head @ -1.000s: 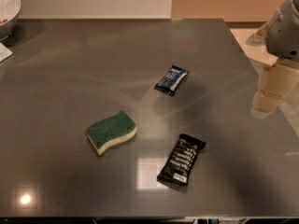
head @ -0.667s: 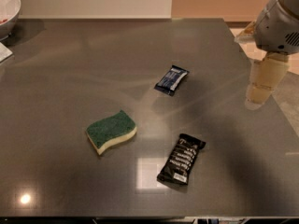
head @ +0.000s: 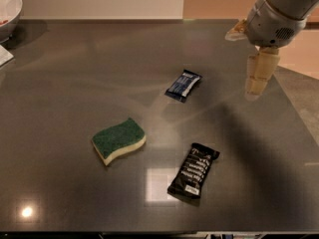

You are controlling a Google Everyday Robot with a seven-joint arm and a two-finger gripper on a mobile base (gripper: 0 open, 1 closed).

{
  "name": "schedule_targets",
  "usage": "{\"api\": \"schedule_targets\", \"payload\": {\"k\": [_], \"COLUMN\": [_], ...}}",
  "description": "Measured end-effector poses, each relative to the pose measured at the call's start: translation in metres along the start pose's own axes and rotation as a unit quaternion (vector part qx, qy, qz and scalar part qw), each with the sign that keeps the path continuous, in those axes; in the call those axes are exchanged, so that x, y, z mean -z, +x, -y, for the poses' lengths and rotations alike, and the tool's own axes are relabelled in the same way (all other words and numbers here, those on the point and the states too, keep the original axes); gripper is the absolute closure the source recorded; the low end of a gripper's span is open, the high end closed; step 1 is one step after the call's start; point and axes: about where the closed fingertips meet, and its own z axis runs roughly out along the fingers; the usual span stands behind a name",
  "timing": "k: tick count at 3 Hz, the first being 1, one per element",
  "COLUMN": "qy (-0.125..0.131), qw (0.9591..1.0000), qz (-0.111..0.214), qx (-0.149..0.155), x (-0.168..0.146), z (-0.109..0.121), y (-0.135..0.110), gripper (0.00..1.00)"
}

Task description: Pick rxbar blueberry

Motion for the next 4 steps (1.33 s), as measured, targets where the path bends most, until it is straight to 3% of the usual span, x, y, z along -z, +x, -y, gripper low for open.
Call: {"api": "schedule_targets", "payload": {"k": [1,2,4], "qy": [-0.019,-0.046,-0.094], "qw": [0.9947,0.9844,0.9629], "qz": [0.035,0.053,0.036], "qx": [0.095,0.162,0.251], "x": [-0.038,-0.074,-0.138], "z": [0.041,0.068,0.094], "y": [-0.021,-0.041,-0.067], "gripper": [0.00,0.00,0.00]}}
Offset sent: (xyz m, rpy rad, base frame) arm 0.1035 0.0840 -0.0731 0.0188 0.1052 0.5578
